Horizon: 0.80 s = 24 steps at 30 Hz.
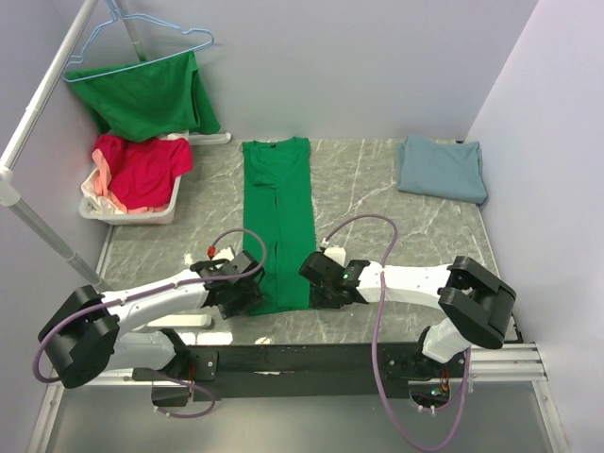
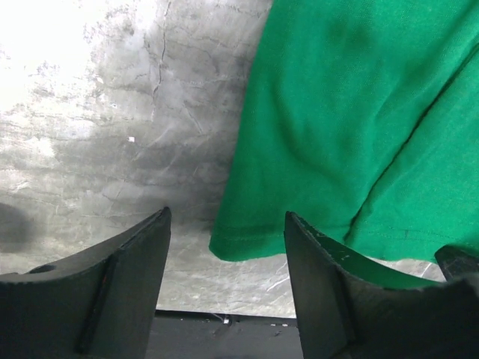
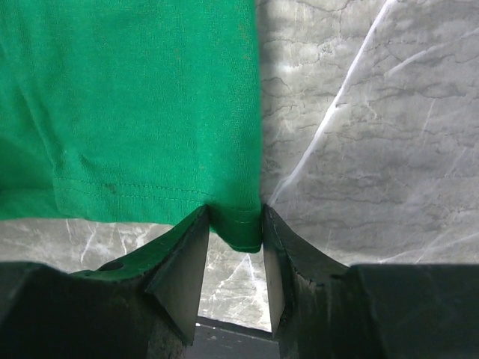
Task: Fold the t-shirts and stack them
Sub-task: Fold the tshirt
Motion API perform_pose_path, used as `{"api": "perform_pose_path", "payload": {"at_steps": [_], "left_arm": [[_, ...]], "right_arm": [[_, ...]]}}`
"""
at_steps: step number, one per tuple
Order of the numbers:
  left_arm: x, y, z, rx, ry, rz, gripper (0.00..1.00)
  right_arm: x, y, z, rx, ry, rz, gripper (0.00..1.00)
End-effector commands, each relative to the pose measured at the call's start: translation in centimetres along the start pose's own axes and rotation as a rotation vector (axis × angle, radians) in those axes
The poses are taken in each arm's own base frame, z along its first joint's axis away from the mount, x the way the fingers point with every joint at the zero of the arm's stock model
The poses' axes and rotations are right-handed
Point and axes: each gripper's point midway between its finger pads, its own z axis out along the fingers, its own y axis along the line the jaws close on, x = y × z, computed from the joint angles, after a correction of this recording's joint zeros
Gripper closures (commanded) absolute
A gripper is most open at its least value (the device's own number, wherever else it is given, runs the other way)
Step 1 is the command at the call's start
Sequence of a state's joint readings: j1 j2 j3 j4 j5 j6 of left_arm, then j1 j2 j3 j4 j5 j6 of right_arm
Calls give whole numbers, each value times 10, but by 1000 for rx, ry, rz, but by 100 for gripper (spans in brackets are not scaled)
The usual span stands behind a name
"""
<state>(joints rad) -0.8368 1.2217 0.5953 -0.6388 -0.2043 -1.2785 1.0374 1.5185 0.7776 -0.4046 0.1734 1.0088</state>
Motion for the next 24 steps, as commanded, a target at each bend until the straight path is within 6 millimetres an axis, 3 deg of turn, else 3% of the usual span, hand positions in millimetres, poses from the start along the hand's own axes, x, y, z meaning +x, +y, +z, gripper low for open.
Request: {"api": "perform_pose_path", "payload": {"at_steps": [1,3,6,7,13,19,24], "left_arm": [[1,-7,4,14,-2,-23,35],[3,-5,6,7,1,-25,41],[6,1,11,-16,6,-23,59],[8,3,13,-24,8,-21,70],[13,11,16,-59,19,-15,98],[18,19,14,-74,20,-21,99],[29,34,14,-111,31,-23,99]], "right_arm": [[14,-29,9,107,15,-9,58],[13,-30,8,107,9,-5,58],[13,-31,8,109,12,-5,62],[15,-32,8,113,13,-6,67],[20,-40,8,122,21,4,100],[27,-42,5,100,32,-2,100],[48,-42,2,95,60,-54,100]]}}
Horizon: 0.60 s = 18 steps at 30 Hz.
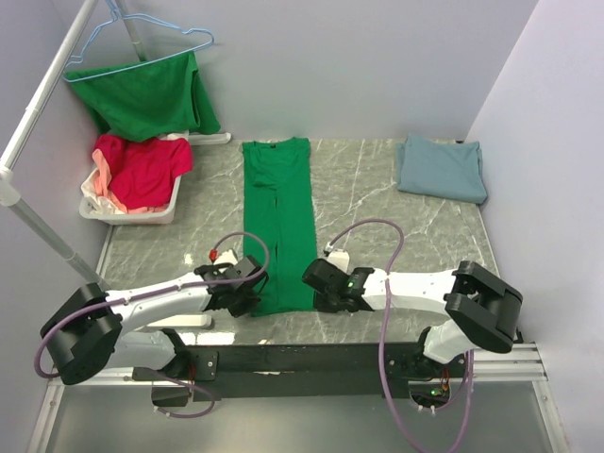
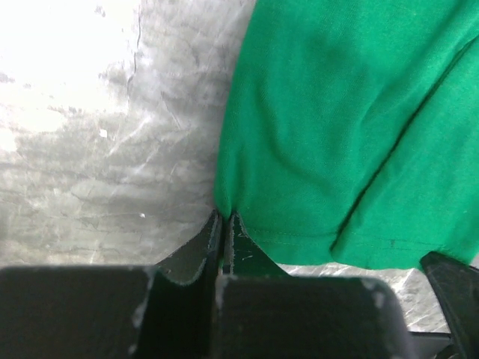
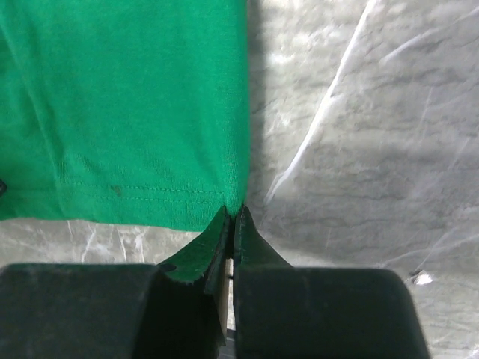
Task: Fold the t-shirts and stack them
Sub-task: Fold the tshirt
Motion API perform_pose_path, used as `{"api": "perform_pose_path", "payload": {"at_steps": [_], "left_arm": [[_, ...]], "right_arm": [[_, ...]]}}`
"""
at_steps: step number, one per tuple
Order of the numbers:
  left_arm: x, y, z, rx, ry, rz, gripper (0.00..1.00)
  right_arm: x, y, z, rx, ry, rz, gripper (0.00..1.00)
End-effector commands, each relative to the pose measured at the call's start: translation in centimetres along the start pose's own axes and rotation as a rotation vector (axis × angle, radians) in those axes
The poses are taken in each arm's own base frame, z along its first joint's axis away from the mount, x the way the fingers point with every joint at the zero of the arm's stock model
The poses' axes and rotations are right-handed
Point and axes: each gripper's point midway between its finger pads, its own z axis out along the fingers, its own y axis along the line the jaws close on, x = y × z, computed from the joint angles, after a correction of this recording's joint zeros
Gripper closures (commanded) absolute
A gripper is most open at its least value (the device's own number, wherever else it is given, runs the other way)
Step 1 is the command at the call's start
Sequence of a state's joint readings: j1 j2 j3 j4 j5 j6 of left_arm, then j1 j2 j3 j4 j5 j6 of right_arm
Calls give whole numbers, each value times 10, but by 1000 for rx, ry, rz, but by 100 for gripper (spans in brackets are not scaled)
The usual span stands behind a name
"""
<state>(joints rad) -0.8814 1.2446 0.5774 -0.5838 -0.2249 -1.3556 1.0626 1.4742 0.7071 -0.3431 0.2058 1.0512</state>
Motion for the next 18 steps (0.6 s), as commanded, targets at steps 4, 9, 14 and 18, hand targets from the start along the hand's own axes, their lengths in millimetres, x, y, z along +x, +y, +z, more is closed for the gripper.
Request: {"api": "perform_pose_path", "payload": {"at_steps": [4,9,14,18], "left_arm": [[31,56,4,-163,49,19,99],[43,63,-7,-177,47,3,99],[40,86,-24,-286,0,-48,99],[46,83,-31,-266,-6,-65,99]], "right_arm": [[59,-42,-5,112,132,-101,100],[74,-46,-17,112,141,-110,100],[76,-63,-28,158,119,-74,100],[75,-73,-36,160,102,-39,100]]}}
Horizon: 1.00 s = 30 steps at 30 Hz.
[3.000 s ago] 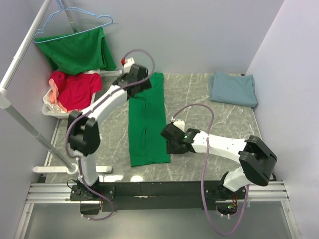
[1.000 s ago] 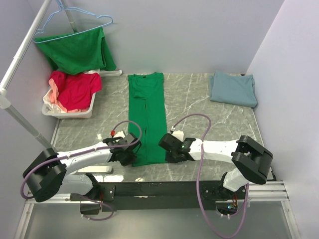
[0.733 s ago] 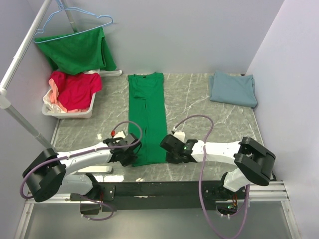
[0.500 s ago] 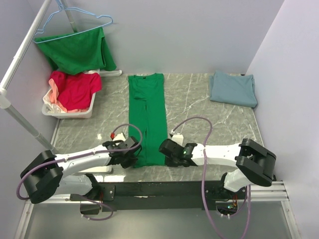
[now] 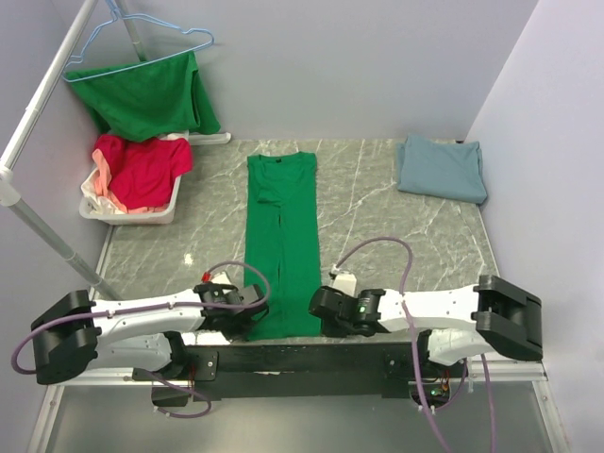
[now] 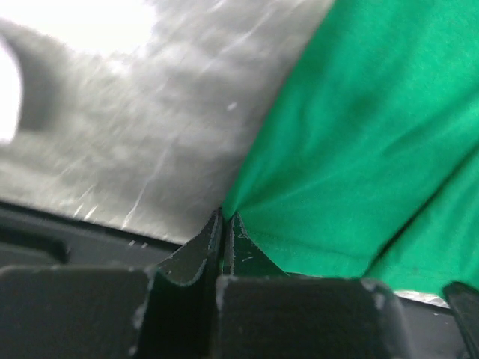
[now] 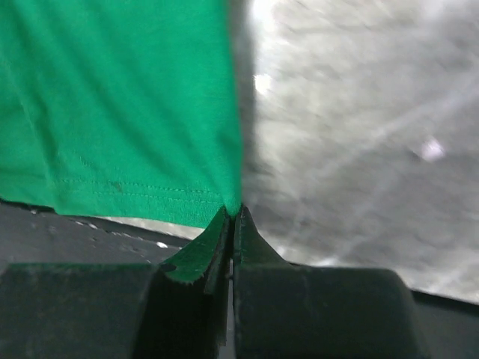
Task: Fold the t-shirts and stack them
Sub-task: Fold the tshirt
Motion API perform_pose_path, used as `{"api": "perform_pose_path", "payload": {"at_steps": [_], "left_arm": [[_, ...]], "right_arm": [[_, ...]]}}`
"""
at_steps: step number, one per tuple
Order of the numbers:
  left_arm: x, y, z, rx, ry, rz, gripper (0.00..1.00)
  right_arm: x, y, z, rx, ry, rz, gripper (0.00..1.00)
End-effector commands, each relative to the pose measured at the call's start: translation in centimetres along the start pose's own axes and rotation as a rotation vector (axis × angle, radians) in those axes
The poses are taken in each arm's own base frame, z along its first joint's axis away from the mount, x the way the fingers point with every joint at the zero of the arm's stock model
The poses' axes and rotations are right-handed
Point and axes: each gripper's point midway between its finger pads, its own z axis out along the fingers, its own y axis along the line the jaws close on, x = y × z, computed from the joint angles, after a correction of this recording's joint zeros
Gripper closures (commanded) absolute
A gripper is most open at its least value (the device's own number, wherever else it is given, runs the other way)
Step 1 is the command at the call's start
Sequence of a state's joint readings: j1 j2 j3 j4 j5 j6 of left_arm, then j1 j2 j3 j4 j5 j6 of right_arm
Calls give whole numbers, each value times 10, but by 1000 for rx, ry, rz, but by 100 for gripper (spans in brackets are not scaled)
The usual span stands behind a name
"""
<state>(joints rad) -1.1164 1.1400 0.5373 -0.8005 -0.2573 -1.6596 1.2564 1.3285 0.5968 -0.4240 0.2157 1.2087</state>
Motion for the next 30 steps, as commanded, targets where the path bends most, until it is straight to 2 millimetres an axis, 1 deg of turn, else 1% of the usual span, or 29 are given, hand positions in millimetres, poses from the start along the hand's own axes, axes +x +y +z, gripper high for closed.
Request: {"api": "perform_pose_path", "payload": {"at_steps": [1,6,11,15,20,22,25,26,28,29,30], "left_arm": [[-1,47,-5,-176,-44,-36,99],[8,34,-10,-139,-47,3,99],[2,15,-18,-103,-96,17,99],[3,-2,-19,-39,-95,17,99],[6,-2,-15,-49,-88,30,99],[4,0,-16,-55,-97,27,99],[-1,-2,-21,-45,-120,16,99],[-3,-5,-23,-36,-128,10,99],[-10,-11,-28,-17,-157,-9,99],[-13,-10,-30,-21,-171,-12,99],[-17,-13,-33,-14,-188,-24,99]], "right_arm": [[17,-60,-9,185,37,2,100],[14,-53,-15,151,18,2,100],[6,-41,-20,132,-12,-11,100],[3,-30,-21,109,-21,-24,100],[2,-21,-20,98,-24,-43,100],[2,-20,-22,101,-30,-56,100],[-5,-14,-28,85,-55,-61,100],[-9,-8,-33,64,-67,-57,100],[-17,-7,-38,62,-103,-62,100],[-24,-1,-45,46,-128,-58,100],[-31,-1,-48,53,-156,-69,100]]}}
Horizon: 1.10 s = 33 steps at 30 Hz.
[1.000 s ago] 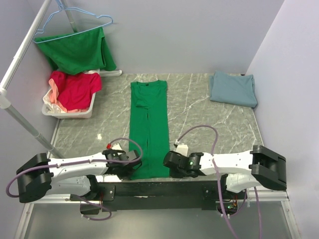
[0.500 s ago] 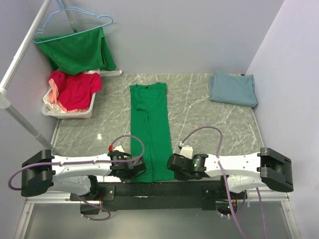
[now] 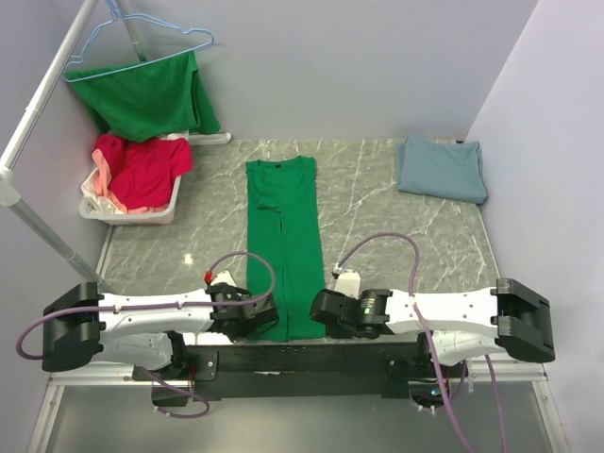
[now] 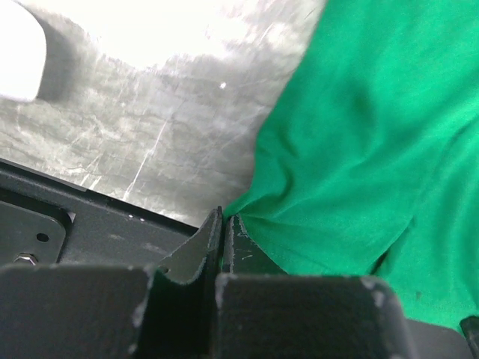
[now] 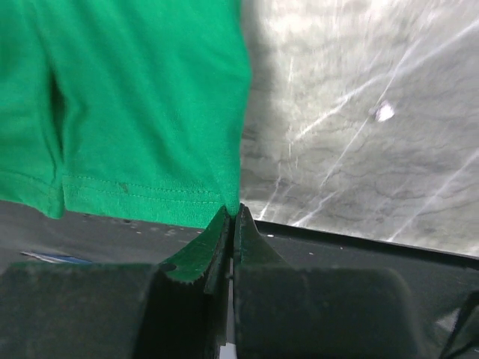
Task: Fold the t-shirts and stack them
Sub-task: Fold the tshirt
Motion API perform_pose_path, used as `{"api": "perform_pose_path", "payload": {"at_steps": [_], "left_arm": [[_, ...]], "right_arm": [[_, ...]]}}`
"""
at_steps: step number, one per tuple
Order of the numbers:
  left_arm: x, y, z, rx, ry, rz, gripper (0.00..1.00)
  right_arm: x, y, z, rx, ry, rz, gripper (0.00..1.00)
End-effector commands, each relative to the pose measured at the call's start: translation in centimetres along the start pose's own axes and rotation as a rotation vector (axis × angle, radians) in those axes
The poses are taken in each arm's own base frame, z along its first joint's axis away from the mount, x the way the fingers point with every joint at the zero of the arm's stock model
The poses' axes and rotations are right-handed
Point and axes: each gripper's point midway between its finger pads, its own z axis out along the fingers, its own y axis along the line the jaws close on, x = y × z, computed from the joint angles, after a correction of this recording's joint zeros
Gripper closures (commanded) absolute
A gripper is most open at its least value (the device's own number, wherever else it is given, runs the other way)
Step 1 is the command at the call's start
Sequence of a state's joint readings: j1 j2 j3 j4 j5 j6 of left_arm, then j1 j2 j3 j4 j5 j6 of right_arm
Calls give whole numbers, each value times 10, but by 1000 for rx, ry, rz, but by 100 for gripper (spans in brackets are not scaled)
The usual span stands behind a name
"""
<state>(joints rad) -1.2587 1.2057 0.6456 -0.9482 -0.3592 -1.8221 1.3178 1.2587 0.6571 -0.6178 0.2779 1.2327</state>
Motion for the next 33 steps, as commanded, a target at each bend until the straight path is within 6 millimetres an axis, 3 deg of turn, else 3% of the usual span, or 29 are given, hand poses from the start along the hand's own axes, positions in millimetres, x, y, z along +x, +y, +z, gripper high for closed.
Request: {"api": "perform_pose_path", "payload": {"at_steps": [1,8,16,19,23,25,28,33], "left_arm": [[-25,-16,-19,38,-108,-39,99],[-72,-47,-35,13,-310,-71,99],[-130,-75,-33,-27,-447,-83,99],[-153,-81,-25,-50,-473,-78,99],[-186,-104,-9,-35,-498,-93,99],[-197,-114,1,-52,-500,-69,99],[-215,-129,14,-61,-497,-67,99],[-238,-139,35,-91,-491,-66,99]], "right_arm": [[-38,7,-23,-1,-154,-21,100],[-93,23,-32,18,-285,-27,100],[-151,11,-23,33,-377,7,100],[-169,13,-17,19,-395,-3,100],[-199,12,-6,27,-424,-3,100],[-215,21,-5,10,-445,-18,100],[-233,25,12,37,-436,-34,100],[-258,32,27,45,-429,-39,100]]}}
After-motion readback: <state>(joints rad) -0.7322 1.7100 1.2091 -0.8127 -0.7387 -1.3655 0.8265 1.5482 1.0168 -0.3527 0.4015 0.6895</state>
